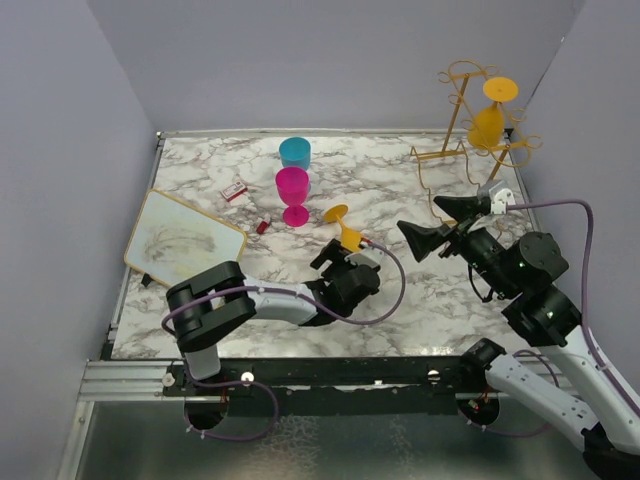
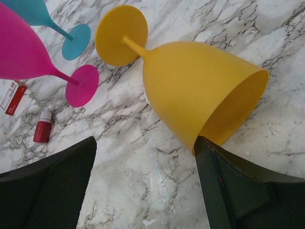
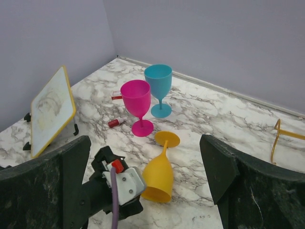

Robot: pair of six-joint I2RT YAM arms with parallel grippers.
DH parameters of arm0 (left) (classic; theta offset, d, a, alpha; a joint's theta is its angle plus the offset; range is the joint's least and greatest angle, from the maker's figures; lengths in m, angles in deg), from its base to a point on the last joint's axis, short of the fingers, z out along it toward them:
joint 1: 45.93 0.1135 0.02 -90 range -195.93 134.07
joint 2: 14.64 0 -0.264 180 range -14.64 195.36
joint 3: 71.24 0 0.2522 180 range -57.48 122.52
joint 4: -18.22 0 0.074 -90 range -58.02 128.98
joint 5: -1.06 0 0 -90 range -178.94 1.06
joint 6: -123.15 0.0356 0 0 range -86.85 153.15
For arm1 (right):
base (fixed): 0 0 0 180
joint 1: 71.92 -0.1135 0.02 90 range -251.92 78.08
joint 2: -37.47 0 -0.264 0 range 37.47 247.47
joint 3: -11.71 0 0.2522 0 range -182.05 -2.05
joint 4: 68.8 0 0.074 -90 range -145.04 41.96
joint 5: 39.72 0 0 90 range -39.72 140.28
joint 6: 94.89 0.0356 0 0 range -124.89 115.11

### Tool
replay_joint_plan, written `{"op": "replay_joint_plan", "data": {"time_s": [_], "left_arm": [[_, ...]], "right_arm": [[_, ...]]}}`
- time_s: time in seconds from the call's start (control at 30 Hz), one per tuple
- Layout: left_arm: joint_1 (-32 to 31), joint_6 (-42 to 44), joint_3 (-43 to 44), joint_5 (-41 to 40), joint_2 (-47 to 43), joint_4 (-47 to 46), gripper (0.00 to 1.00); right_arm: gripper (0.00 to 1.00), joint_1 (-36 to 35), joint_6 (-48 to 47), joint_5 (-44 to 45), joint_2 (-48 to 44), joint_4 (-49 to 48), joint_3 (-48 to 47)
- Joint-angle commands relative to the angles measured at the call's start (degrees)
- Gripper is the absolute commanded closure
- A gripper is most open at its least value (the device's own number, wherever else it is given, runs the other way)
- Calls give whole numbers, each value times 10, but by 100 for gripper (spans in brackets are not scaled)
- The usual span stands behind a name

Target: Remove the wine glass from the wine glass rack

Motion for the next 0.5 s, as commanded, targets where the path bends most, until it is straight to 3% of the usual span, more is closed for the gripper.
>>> {"op": "replay_joint_plan", "data": {"time_s": [0.0, 0.17, 0.3, 0.47], "left_arm": [[18, 38, 40, -36, 56, -57, 17], [32, 48, 73, -8, 72, -67, 42], [32, 46, 81, 20, 61, -65, 55], [33, 21, 89, 29, 34, -16, 78]], "right_arm": [[0, -2, -2, 18, -14, 1, 5], [0, -1, 1, 27, -26, 15, -7], [0, -2, 1, 38, -40, 18, -11], [0, -2, -1, 49, -49, 26, -12]]}}
